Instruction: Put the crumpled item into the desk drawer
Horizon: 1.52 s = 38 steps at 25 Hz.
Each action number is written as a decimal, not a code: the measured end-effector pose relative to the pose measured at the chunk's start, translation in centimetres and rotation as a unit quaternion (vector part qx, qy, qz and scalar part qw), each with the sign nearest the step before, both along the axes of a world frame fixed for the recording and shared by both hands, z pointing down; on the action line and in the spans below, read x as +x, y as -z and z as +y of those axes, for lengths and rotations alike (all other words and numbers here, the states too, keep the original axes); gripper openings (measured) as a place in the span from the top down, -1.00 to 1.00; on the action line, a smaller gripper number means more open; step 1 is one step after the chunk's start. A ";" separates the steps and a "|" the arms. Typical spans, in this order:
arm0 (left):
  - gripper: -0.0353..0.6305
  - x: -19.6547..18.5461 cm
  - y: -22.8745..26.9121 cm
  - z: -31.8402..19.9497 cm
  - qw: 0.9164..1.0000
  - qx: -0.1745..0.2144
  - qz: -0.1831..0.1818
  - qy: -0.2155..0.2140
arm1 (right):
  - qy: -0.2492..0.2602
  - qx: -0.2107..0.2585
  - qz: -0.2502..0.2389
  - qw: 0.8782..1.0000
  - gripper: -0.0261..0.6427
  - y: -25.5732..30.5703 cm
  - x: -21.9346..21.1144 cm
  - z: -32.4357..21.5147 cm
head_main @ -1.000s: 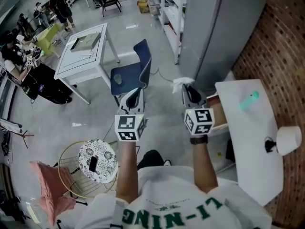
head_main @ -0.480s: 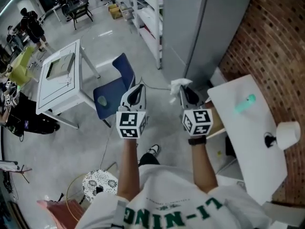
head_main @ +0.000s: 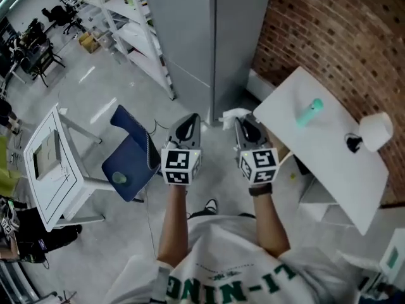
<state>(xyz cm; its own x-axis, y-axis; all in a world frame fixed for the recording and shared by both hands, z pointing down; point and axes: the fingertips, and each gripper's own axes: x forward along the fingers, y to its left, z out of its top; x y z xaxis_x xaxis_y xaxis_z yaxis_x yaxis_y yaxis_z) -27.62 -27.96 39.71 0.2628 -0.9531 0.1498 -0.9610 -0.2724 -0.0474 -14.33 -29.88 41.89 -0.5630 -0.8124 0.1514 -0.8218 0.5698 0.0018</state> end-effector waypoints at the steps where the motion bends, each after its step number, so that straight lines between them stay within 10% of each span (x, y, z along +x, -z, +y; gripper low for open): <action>1: 0.91 0.8 -0.2 -1.2 1.000 -0.001 -0.001 -0.018 | -0.017 -0.003 0.001 1.000 0.84 -0.4 0.8 -0.6; 20: 0.91 21.4 -7.9 -7.3 0.955 -0.071 0.000 -0.289 | -0.287 -0.060 -0.004 0.956 0.84 -7.6 19.8 0.2; 38: 0.91 30.6 -18.0 -7.6 0.929 -0.147 -0.021 -0.338 | -0.314 -0.160 -0.058 0.934 0.84 -18.7 27.4 -0.5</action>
